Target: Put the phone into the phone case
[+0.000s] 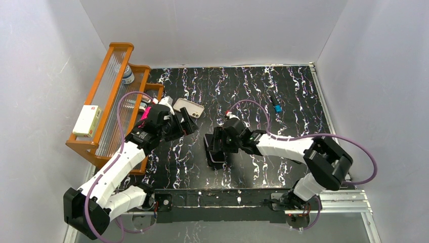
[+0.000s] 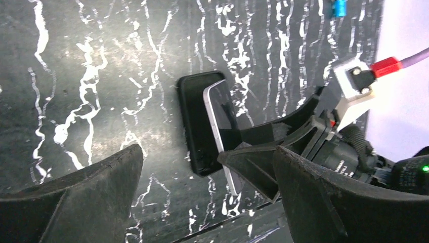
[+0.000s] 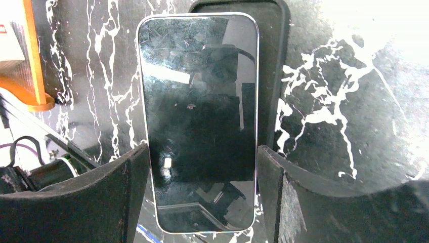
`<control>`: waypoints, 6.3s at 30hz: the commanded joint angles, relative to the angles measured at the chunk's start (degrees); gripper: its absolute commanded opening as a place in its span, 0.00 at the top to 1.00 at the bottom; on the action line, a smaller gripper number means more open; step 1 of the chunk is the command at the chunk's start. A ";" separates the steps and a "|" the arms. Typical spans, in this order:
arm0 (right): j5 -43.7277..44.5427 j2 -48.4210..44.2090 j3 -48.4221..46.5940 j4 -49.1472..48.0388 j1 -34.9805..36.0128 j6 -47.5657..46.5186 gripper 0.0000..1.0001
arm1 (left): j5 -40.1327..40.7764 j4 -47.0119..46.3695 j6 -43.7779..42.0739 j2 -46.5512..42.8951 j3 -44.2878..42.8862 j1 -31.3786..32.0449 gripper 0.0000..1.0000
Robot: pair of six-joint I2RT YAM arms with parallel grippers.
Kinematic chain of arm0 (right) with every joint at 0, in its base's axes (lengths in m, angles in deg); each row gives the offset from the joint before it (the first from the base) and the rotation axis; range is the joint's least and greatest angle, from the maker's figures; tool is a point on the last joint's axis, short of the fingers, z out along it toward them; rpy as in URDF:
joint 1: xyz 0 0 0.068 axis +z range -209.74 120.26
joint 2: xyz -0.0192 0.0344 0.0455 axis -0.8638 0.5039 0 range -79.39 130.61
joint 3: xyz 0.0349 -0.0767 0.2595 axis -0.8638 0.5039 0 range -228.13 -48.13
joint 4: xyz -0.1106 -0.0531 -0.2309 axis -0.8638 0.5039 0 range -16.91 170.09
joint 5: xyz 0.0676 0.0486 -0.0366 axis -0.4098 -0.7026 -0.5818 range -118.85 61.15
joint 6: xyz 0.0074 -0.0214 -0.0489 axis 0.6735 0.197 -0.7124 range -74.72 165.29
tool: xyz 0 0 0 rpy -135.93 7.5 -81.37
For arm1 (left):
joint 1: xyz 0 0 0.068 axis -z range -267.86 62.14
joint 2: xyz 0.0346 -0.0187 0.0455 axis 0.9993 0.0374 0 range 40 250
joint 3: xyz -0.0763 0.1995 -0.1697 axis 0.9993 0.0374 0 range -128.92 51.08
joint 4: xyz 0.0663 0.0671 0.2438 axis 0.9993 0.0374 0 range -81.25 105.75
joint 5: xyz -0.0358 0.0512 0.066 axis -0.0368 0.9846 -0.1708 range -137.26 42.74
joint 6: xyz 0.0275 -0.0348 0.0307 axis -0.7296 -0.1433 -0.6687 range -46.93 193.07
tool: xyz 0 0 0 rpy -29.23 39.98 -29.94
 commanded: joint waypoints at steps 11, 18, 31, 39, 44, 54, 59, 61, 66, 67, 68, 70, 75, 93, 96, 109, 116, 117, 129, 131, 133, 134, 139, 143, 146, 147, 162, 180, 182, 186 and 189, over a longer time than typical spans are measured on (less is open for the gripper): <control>3.52 8.83 -7.96 -2.43 2.81 1.43 0.50 | 6.43 7.24 -3.95 -2.91 -0.06 -0.13 0.02; 6.80 8.80 -8.20 1.31 3.82 2.98 0.41 | 5.40 7.36 -3.79 -2.67 0.98 -0.17 0.02; 9.35 5.84 -9.16 6.40 4.94 2.74 0.16 | 5.31 7.37 -4.19 -1.48 2.20 -0.14 0.04; 7.09 3.32 -8.71 6.52 4.89 1.00 0.05 | 3.06 6.65 -4.33 -0.37 3.31 -0.15 0.10; 7.93 1.00 -9.52 8.36 4.77 -2.65 0.10 | 0.40 5.08 -3.89 0.65 4.58 -0.13 0.17; 2.23 -3.42 -3.43 5.03 -1.81 -5.80 0.34 | -9.18 -8.08 1.98 5.22 11.96 0.11 0.38; -3.68 -4.19 -0.07 2.55 -6.14 -6.70 0.40 | -10.17 -12.50 3.70 8.47 13.84 0.84 0.48; -5.91 -4.34 1.26 0.98 -7.56 -6.72 0.42 | -10.72 -14.51 4.41 9.84 14.32 1.52 0.51; -11.53 -2.86 3.80 -2.87 -9.88 -6.46 0.43 | -11.17 -19.36 5.71 12.74 15.81 2.62 0.58; -12.05 -2.53 4.19 -3.53 -9.96 -6.37 0.43 | -11.73 -20.36 6.06 13.41 16.40 2.82 0.60; -12.46 -2.21 4.59 -4.09 -10.04 -6.25 0.43 | -12.31 -22.76 6.46 14.27 16.87 2.93 0.61; -13.74 -1.60 5.45 -5.53 -10.15 -5.87 0.43 | -13.33 -24.23 6.60 16.09 17.11 3.22 0.61; -16.54 0.52 6.07 -7.33 -10.25 -5.40 0.44 | -12.04 -25.83 6.99 17.35 17.95 4.53 0.61; -17.84 -3.35 9.55 -2.64 -8.86 -9.77 0.30 | -12.32 -31.68 9.77 20.06 19.99 6.37 0.74; -19.22 -2.28 9.72 -3.92 -8.11 -10.06 0.32 | -12.44 -33.07 10.67 20.50 20.11 6.43 0.76; -17.72 2.31 6.99 -4.34 -2.62 -11.19 0.30 | -12.52 -34.63 11.48 22.78 19.28 6.46 0.80; -12.90 2.84 4.69 -0.74 0.39 -13.02 0.30 | -11.26 -33.05 11.37 21.73 18.95 6.46 0.82; -12.01 2.84 4.42 -0.02 0.83 -13.48 0.29 | -10.99 -32.36 11.08 21.70 18.70 6.46 0.82; -1.71 2.55 2.80 6.58 5.21 -15.31 0.32 | -8.51 -26.59 9.39 21.20 16.21 6.46 0.87; 0.75 2.20 2.91 7.23 5.22 -15.53 0.34 | -8.18 -25.86 9.32 20.94 16.22 6.44 0.87; 1.87 2.05 3.01 7.60 5.24 -15.82 0.36 | -8.19 -25.60 9.33 21.06 16.22 6.46 0.87; 2.43 2.09 3.02 7.73 5.24 -15.93 0.37 | -8.31 -25.59 9.33 21.20 16.28 6.46 0.87; 4.06 2.34 2.97 7.93 5.21 -16.03 0.45 | -8.29 -25.47 9.57 21.54 16.48 6.46 0.85; 4.81 2.01 3.31 7.69 5.29 -15.81 0.53 | -7.82 -24.82 9.58 20.94 16.50 6.46 0.76; 5.16 1.88 3.69 7.35 5.26 -15.60 0.58 | -7.66 -24.75 9.66 20.81 16.75 6.46 0.72; 5.23 1.93 3.79 7.24 5.22 -15.52 0.60 | -7.72 -24.79 9.71 20.88 16.83 6.46 0.71; 3.67 -1.21 6.51 4.54 5.76 -16.90 0.28 | -9.62 -26.81 11.22 20.90 18.06 6.46 0.69; 18.93 4.96 0.71 12.44 14.14 -18.59 0.35 | -10.15 -26.64 11.00 20.88 17.27 6.46 0.64; 19.80 5.44 0.47 12.23 14.19 -18.58 0.40 | -10.16 -26.53 10.91 20.69 17.37 6.46 0.61; 20.69 5.36 0.29 11.30 14.17 -18.49 0.52 | -10.18 -25.99 10.63 20.81 17.14 6.46 0.58; 20.89 4.52 0.56 10.82 14.31 -18.49 0.61 | -10.18 -25.94 10.63 20.80 17.12 6.46 0.58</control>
